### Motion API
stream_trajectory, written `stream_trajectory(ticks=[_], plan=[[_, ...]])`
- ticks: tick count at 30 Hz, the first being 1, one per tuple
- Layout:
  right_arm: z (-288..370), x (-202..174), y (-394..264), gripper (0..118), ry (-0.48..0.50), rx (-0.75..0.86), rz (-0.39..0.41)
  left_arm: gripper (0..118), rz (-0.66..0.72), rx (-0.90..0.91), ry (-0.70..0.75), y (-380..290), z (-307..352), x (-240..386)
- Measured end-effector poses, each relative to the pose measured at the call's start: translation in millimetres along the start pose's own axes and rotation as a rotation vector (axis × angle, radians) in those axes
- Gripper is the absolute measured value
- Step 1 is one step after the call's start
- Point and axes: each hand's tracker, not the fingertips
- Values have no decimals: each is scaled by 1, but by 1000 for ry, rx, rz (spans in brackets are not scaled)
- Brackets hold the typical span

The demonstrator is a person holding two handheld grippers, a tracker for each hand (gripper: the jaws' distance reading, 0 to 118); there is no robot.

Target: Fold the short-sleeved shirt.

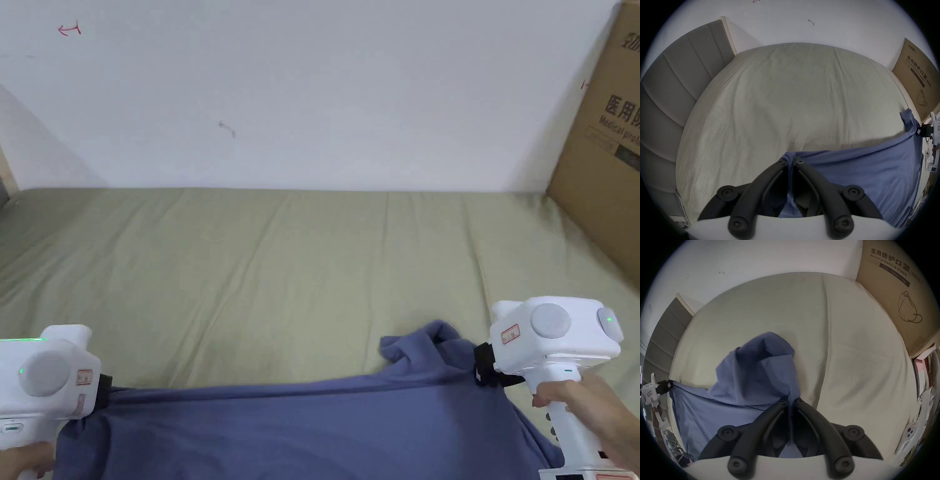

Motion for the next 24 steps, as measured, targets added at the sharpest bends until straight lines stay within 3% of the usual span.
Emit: stream_trajectory(ticks=[2, 10, 24], plan=[[8, -7, -1, 2, -45, 24, 40, 4, -8, 7, -3, 3, 11, 0], [88, -11, 7, 2, -5, 153, 33, 4, -11, 96, 12, 19, 82, -3], [316, -8, 33, 2, 10, 496, -35, 4, 21, 430, 6, 83, 288, 4]])
